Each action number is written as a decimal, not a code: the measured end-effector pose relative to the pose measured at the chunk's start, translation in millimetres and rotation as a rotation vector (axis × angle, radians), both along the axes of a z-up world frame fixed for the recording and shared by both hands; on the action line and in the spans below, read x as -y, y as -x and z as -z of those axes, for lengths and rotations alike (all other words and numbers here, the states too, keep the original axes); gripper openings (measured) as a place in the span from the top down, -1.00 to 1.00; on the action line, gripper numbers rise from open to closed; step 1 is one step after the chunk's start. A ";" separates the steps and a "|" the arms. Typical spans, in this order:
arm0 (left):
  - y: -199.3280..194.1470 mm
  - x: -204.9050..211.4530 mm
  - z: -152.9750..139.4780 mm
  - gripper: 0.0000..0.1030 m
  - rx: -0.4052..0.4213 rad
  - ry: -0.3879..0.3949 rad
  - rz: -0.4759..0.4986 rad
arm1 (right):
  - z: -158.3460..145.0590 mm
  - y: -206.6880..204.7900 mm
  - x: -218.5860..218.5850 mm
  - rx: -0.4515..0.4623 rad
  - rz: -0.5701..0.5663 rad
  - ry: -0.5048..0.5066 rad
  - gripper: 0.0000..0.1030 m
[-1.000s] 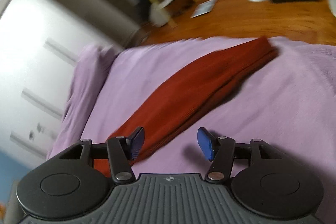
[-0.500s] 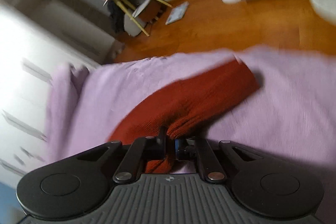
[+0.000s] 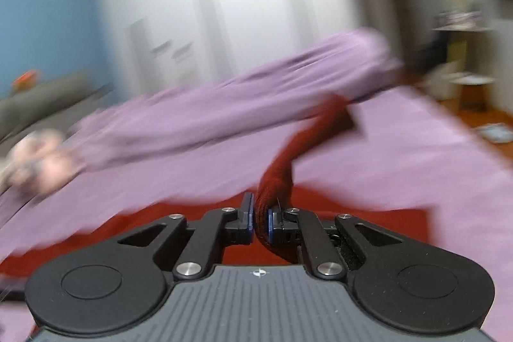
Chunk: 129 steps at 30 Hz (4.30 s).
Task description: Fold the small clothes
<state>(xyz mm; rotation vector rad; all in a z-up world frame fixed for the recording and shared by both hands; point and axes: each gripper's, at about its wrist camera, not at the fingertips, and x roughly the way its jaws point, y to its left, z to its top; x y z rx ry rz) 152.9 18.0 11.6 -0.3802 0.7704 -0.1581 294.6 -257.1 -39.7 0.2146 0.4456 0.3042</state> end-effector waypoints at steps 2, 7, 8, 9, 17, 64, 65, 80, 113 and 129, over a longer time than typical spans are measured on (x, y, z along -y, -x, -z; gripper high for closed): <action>-16.4 1.9 6.4 -0.97 -0.008 0.005 0.024 | 19.9 -8.7 -28.1 -0.096 -0.069 -0.001 0.45; -48.4 4.7 27.1 -0.96 -0.034 0.022 0.096 | 62.2 -2.9 -13.8 -0.238 -0.022 -0.072 0.32; -56.2 4.7 31.4 -0.95 -0.043 0.042 0.107 | 68.8 2.7 -6.1 -0.259 0.005 -0.082 0.32; -65.1 4.4 36.7 -0.91 -0.061 0.064 0.109 | 73.8 13.4 -4.4 -0.278 0.030 -0.093 0.32; -137.9 1.1 89.7 -0.55 -0.271 0.171 0.062 | 112.1 45.0 48.7 -0.343 0.115 -0.317 0.32; -174.4 -91.4 101.1 0.82 -0.172 0.138 -0.103 | 107.0 -22.5 57.5 -0.398 0.258 -0.466 0.48; -175.8 -90.0 98.2 0.83 -0.157 0.127 -0.100 | 108.0 -26.6 56.8 -0.401 0.266 -0.471 0.56; -167.5 -87.2 84.5 0.83 0.001 -0.118 -0.077 | 95.3 -28.4 29.0 -0.335 0.161 -0.175 0.70; -161.1 -89.1 97.5 0.48 -0.017 -0.309 -0.134 | 84.2 -108.1 5.1 -0.177 0.384 0.333 0.60; -160.4 -20.4 104.2 0.11 0.027 -0.308 0.018 | 102.2 -71.8 -64.4 -0.175 0.084 0.257 0.54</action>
